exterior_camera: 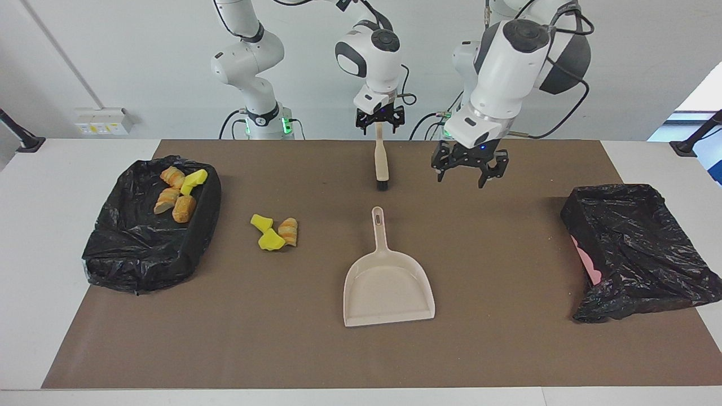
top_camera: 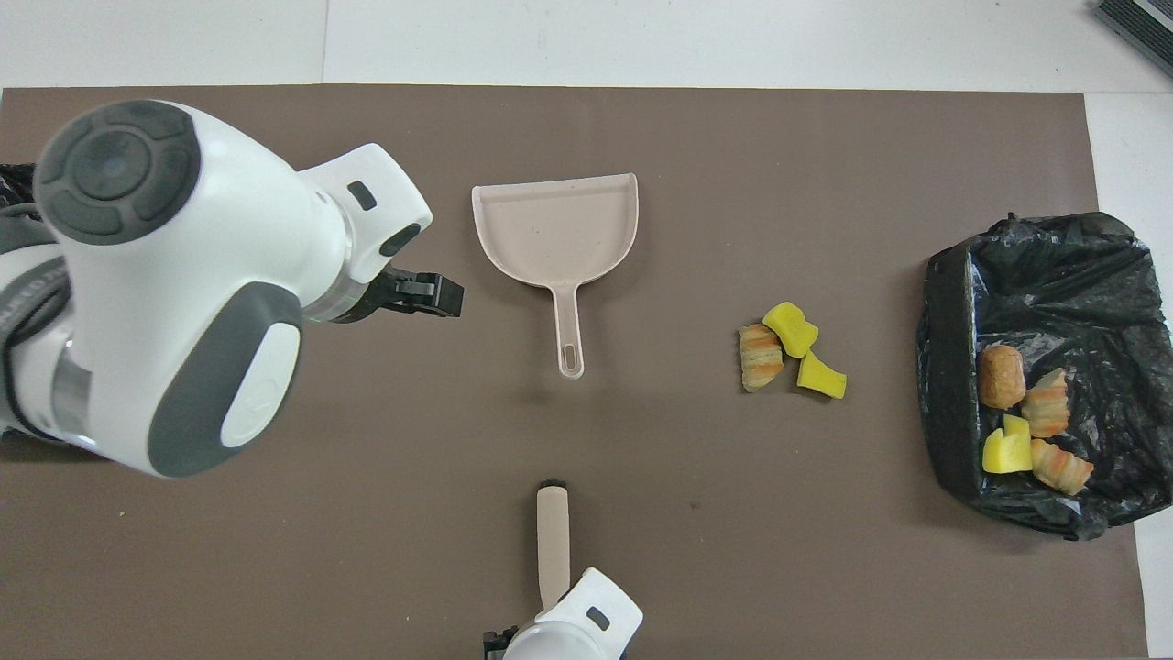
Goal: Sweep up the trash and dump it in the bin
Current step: 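Grasp the dustpan handle with the left gripper while the right gripper grasps the brush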
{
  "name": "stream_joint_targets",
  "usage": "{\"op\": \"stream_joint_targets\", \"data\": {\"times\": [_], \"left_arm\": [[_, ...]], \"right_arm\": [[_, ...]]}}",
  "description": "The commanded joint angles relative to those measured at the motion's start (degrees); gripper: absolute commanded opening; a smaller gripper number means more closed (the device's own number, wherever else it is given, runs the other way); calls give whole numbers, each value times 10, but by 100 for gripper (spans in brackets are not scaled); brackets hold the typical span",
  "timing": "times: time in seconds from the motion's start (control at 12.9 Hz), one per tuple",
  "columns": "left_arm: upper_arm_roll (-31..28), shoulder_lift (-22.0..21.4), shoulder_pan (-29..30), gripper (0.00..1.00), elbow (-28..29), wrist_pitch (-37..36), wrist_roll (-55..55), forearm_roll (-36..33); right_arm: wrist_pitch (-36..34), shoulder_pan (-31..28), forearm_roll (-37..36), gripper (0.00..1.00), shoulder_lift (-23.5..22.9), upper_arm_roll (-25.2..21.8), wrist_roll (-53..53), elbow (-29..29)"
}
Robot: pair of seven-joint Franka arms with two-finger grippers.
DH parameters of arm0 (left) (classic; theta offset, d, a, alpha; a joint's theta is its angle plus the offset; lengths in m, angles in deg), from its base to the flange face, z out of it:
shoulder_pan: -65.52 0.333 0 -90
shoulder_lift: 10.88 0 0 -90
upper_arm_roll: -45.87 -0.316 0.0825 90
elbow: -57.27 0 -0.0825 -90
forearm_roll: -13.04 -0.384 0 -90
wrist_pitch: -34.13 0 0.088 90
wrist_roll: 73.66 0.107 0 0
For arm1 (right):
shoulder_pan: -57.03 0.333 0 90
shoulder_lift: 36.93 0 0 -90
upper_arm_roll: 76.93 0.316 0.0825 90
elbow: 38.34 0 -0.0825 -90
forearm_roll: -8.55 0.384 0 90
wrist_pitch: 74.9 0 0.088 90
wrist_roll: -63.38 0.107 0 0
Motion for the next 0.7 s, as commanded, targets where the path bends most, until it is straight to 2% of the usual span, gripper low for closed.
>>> {"op": "stream_joint_targets", "data": {"times": [0.0, 0.39, 0.62], "left_arm": [[-9, 30, -31, 100, 10, 48, -33, -2], [-9, 121, -83, 100, 8, 164, -143, -17], [-9, 145, -98, 100, 6, 196, -186, -17]], "right_arm": [[44, 33, 12, 100, 17, -3, 29, -48], [50, 55, 12, 100, 13, -3, 48, -59], [73, 56, 12, 77, 7, -3, 49, -69]]}}
